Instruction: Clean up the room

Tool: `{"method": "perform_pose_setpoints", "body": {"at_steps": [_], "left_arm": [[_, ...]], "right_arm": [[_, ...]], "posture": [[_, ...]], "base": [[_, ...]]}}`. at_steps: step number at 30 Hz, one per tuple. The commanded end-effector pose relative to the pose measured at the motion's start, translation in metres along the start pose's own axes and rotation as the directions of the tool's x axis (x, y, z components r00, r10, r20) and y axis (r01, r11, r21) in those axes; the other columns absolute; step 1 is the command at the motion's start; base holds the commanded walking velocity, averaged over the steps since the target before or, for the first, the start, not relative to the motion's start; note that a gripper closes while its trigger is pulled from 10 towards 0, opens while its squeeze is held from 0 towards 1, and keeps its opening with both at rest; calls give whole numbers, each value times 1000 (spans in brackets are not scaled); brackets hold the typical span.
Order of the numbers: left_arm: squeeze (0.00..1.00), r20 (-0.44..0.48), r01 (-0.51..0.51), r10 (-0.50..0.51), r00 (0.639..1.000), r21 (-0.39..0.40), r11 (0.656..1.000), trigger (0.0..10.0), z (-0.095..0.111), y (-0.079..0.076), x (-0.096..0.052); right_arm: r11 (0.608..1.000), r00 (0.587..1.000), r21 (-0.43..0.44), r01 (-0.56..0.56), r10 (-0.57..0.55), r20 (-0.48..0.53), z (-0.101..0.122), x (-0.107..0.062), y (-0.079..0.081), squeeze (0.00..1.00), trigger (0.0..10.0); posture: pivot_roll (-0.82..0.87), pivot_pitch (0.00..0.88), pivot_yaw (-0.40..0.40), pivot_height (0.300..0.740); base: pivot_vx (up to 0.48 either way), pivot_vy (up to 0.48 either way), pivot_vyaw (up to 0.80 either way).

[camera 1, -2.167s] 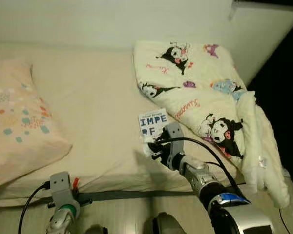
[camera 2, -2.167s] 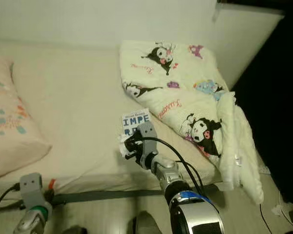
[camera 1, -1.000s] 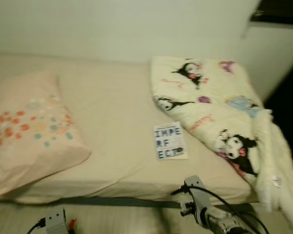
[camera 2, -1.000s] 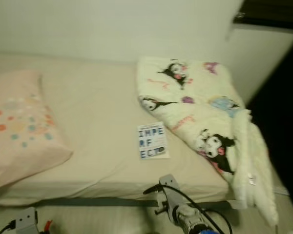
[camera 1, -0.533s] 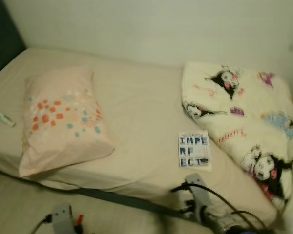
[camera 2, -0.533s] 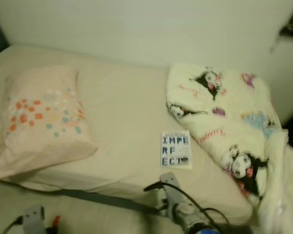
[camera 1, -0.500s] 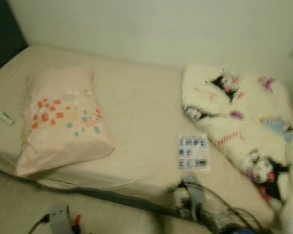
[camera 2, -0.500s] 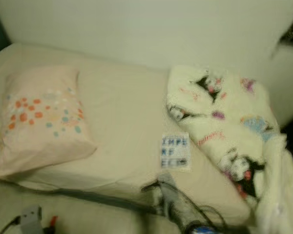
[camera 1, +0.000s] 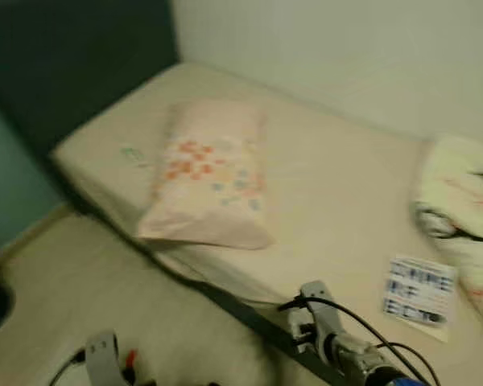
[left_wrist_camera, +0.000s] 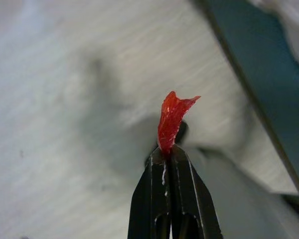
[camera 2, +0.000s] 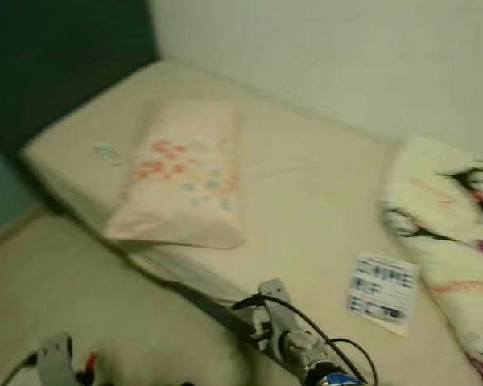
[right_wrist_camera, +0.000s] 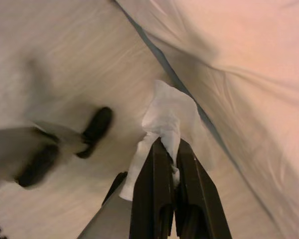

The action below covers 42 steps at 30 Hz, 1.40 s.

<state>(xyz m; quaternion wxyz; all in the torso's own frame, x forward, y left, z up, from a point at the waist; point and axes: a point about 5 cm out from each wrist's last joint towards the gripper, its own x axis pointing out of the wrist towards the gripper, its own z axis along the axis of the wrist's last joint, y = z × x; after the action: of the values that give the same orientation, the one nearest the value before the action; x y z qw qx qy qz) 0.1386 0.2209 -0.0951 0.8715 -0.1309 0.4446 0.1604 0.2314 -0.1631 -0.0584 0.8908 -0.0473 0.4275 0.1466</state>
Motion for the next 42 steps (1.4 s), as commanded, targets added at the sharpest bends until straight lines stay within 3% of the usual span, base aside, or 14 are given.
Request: {"method": "perform_pose_setpoints", "body": {"at_steps": [1, 19, 42], "left_arm": [[0, -11, 17, -17, 1000, 9, 1000, 10000, -1, -4, 0], [0, -3, 24, -24, 1000, -17, 1000, 10000, 1, -9, 1], [0, 13, 51, -51, 999, 20, 999, 10000, 8, -18, 4]], "right_arm": [[1000, 1000, 11, -2, 2, -17, -5, 0, 2, 0, 10000], [1000, 1000, -1, -17, 17, -6, -1, 1, 3, 0, 10000], [1000, 999, -2, -31, 31, -10, -1, 1, 6, 0, 10000]], "posture": [[-11, 0, -13, 740], [-15, 0, -22, 740], [-12, 0, -9, 740]], "base": [[0, 0, 781], [0, 0, 781], [0, 0, 781]]}}
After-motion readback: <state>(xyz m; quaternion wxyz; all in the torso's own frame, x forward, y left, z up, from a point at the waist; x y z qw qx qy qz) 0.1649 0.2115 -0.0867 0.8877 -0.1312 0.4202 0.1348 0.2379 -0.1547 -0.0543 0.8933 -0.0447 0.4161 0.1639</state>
